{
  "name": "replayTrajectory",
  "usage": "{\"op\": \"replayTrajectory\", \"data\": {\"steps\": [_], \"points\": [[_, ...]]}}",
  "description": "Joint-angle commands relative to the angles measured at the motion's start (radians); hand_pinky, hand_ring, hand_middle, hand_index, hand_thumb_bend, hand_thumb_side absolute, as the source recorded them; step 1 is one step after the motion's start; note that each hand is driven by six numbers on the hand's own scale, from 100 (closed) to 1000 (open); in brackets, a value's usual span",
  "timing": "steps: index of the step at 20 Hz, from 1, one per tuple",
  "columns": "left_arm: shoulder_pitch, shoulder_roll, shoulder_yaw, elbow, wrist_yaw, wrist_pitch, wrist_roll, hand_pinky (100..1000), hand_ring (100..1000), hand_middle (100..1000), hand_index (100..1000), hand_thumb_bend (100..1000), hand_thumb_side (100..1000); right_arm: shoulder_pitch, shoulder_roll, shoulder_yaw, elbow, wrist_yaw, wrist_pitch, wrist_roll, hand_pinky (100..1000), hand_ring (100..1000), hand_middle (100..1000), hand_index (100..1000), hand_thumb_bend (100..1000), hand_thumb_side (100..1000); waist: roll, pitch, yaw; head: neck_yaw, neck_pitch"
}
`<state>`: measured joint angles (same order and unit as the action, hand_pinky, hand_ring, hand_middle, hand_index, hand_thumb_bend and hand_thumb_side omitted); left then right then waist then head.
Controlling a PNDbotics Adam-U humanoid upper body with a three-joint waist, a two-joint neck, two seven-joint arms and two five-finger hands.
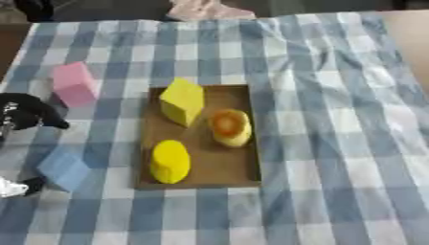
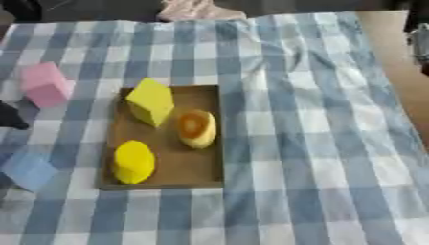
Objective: Pick up objects on the table and place them in the box.
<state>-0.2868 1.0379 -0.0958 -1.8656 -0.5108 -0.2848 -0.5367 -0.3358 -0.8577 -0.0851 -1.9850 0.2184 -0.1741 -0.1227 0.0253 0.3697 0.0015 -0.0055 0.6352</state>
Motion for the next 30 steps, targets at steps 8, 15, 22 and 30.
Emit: {"op": "replayTrajectory", "data": {"steps": [8,15,22,30], "points": [[-0.043,0.013,-0.022,0.087,-0.026,-0.032,-0.022,969,913,812,917,413,307,-0.006,-0.009,-0.015,-0.015,0.001,0.003,-0.006,861,704,662,865,100,433,-0.002,-0.012,-0.007,0.012,-0.016],[-0.052,0.008,-0.034,0.116,-0.043,-0.047,-0.03,967,910,811,917,431,290,-0.004,0.003,-0.017,-0.015,-0.003,0.01,-0.002,861,699,656,863,100,435,-0.002,-0.009,-0.011,0.013,-0.02],[-0.067,-0.004,-0.048,0.136,-0.045,-0.058,-0.029,962,904,804,912,405,282,-0.002,0.013,-0.019,-0.015,-0.006,0.016,0.005,862,697,654,863,100,435,-0.002,-0.007,-0.014,0.013,-0.026],[-0.075,-0.013,-0.067,0.15,-0.057,-0.075,-0.045,957,898,799,900,383,266,-0.001,0.021,-0.023,-0.015,-0.009,0.021,0.007,862,695,653,863,100,437,-0.002,-0.003,-0.018,0.014,-0.028]]}}
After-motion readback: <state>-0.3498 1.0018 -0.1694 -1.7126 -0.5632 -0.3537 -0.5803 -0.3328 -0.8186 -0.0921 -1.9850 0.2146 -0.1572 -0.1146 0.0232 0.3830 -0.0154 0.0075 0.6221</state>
